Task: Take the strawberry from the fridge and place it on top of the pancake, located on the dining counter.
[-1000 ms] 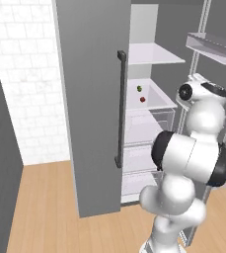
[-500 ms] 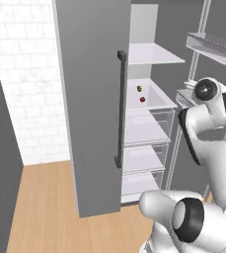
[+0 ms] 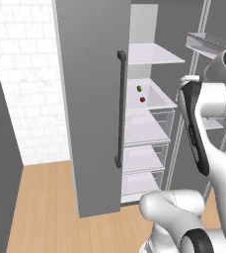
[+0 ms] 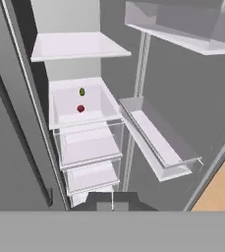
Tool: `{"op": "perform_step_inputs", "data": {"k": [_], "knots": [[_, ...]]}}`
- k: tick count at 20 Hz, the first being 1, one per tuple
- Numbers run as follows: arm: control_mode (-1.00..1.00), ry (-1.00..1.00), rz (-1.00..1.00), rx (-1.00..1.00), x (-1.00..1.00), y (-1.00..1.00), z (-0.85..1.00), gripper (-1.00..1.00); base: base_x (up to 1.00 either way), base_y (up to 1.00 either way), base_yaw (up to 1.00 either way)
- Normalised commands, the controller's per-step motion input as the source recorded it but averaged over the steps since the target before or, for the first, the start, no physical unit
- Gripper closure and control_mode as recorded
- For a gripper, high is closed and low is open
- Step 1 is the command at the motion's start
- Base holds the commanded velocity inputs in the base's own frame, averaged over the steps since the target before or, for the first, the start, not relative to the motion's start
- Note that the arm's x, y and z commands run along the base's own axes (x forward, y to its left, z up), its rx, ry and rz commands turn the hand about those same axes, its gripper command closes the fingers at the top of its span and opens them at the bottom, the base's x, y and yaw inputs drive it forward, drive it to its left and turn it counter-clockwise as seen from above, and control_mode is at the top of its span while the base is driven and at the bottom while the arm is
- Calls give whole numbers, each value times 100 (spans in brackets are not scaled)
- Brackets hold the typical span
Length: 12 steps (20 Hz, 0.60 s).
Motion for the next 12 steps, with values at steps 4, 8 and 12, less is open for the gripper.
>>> {"op": "perform_step_inputs", "data": {"k": [4,8,12], "knots": [[-100,0,14,1,-58,55,-1,100,0,0,0],[-100,-2,1,5,-67,22,-22,100,0,0,0],[-100,-18,0,4,-64,32,-40,100,0,0,0]]}}
